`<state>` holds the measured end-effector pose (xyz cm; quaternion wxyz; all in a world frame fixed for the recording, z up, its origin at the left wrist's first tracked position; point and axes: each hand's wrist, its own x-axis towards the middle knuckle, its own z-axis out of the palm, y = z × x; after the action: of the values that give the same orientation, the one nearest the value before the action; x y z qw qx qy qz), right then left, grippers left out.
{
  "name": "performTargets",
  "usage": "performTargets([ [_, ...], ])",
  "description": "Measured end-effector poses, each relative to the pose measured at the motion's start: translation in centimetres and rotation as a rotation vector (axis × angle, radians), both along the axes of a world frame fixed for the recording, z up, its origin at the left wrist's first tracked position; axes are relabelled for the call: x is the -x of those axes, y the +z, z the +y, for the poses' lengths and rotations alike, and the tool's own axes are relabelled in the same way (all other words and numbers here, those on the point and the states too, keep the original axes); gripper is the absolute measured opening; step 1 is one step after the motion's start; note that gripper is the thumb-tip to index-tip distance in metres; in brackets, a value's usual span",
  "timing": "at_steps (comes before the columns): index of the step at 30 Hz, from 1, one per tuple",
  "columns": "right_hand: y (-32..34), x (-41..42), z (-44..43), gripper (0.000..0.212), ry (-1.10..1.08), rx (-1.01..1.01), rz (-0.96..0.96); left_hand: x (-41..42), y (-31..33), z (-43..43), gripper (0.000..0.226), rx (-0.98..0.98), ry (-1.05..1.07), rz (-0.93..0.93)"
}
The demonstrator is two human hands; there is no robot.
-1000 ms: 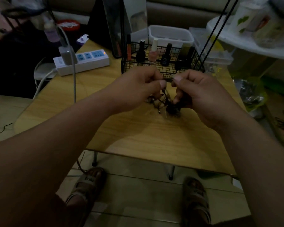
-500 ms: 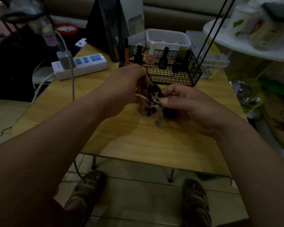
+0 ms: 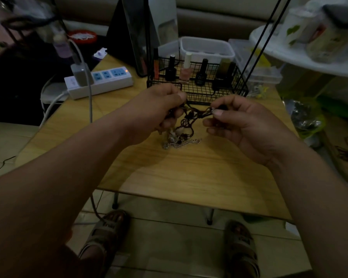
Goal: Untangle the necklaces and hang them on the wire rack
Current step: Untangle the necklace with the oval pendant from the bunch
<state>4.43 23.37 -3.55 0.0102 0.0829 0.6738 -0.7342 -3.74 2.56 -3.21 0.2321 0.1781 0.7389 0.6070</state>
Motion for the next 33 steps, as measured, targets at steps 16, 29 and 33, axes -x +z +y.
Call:
performTargets([
  [16, 0.0, 0.7, -0.8, 0.010, -0.093, 0.277, -0.001, -0.5, -0.9, 0.7, 0.014, 0.067, -0.203, -0.034],
  [29, -0.5, 1.5, -0.5, 0.013, -0.199, 0.060, -0.062, -0.8, -0.3, 0.5, 0.016, 0.221, -0.286, 0.064],
  [33, -0.3, 1.4, -0.6, 0.012, -0.218, 0.244, -0.087, -0.8, -0.2, 0.4, 0.010, 0.223, -0.258, 0.113],
])
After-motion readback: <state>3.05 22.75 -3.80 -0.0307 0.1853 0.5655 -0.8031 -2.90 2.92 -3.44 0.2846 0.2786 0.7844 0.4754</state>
